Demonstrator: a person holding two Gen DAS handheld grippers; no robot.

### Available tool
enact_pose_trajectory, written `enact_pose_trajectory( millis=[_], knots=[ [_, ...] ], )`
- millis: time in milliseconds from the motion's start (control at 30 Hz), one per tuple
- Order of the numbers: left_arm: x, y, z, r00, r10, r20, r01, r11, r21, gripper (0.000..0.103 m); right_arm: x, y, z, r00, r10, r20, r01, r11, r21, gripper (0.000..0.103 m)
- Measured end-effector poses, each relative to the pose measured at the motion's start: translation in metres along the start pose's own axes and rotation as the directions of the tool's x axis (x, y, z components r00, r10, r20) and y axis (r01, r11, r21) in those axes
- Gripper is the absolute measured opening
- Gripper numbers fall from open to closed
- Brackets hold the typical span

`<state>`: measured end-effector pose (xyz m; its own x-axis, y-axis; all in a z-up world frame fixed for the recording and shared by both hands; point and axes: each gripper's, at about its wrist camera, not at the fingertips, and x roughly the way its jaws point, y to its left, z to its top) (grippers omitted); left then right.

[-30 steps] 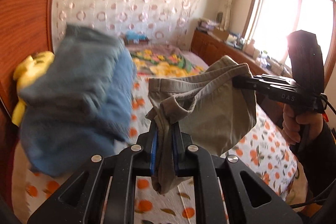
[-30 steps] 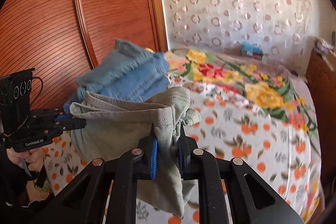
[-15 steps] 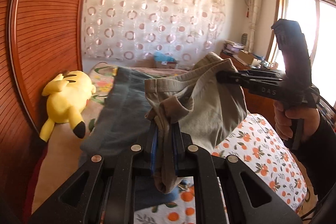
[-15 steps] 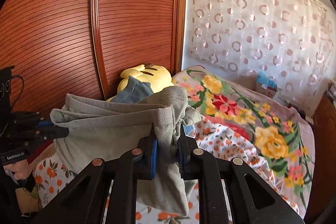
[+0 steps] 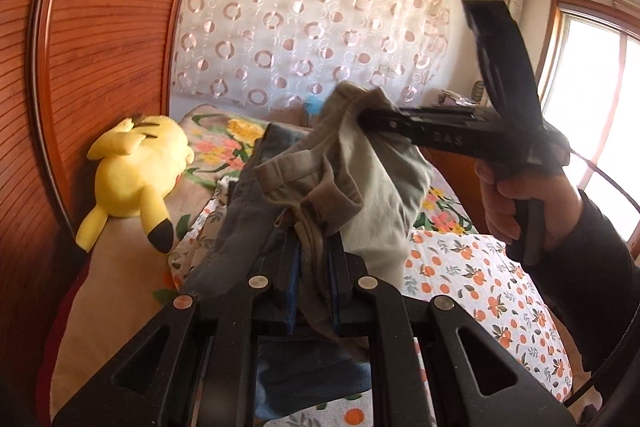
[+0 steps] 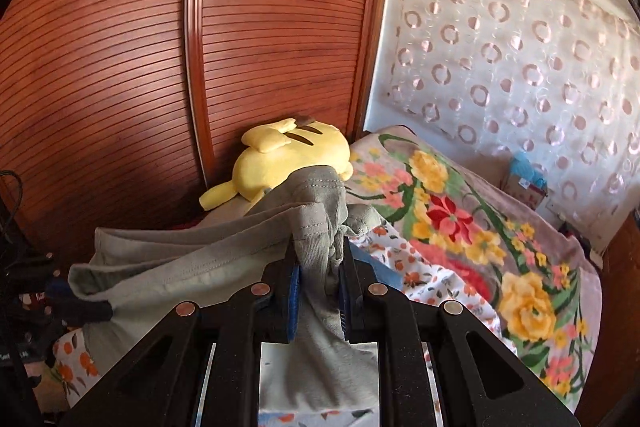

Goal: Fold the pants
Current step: 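Lift the pants with both grippers and carry them onto the blue jeans stack, then lower the pants onto the jeans and open both grippers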

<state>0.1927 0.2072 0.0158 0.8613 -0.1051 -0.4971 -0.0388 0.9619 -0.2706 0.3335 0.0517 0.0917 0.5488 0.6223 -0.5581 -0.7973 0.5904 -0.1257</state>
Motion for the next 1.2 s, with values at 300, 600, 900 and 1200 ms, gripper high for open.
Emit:
enact_pose_trajectory(
  millis=[300, 600, 900, 1200],
  knots=[
    [0.004, 0.027, -0.018, 0.997, 0.045, -0.060, -0.049, 0.996, -0.072, 0.016, 0.060, 0.003, 0.017, 0.992, 0.110, -0.064, -0.111, 0.994, -0.012, 0.023],
    [-0.011, 0.023, -0.019, 0.993, 0.111, -0.032, -0.111, 0.993, -0.026, 0.042, 0.021, -0.039, 0.003, 0.998, 0.055, 0.014, -0.056, 0.992, 0.109, 0.044],
    [0.003, 0.000, -0.005, 0.998, 0.055, -0.001, -0.055, 0.996, 0.067, 0.047, -0.016, -0.037, -0.037, 0.996, 0.081, 0.039, -0.086, 0.985, 0.148, 0.044],
    [0.032, 0.009, -0.015, 0.993, 0.063, -0.095, -0.058, 0.997, 0.054, 0.047, 0.018, -0.058, -0.030, 0.996, 0.086, -0.006, -0.083, 0.976, 0.199, 0.044]
  ],
)
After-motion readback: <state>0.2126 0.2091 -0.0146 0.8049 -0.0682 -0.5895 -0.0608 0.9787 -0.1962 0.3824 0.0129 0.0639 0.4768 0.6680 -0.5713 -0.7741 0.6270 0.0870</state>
